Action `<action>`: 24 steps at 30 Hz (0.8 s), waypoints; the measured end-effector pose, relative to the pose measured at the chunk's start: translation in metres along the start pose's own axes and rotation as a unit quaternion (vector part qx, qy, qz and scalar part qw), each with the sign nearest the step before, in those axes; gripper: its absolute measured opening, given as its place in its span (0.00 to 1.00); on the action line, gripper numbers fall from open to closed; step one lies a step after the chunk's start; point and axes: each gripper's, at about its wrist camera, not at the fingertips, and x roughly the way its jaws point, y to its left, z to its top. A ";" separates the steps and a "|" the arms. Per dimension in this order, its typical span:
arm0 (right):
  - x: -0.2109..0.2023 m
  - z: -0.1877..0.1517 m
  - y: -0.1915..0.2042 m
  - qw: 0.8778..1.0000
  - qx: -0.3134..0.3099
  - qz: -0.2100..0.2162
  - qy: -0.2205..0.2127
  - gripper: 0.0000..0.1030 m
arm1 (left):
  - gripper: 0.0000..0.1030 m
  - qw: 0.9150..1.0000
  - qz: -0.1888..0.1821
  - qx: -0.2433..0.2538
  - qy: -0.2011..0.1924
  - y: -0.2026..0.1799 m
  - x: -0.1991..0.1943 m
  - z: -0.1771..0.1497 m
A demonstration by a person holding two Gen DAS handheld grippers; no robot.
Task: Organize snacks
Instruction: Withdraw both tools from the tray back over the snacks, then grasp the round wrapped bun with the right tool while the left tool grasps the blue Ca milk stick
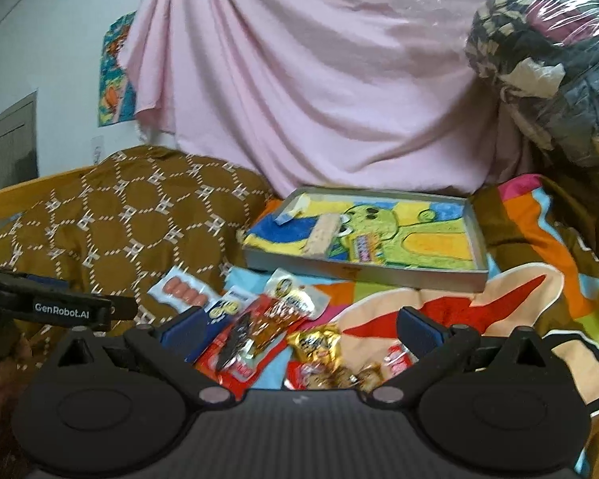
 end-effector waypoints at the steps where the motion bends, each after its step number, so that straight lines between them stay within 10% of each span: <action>1: 0.000 -0.002 0.001 1.000 -0.004 0.005 0.004 1.00 | 0.99 1.000 0.003 0.003 0.004 0.000 0.000 -0.002; 24: 0.031 -0.045 0.027 0.991 -0.035 0.063 0.113 1.00 | 0.99 0.994 0.002 0.045 0.103 -0.004 0.032 -0.020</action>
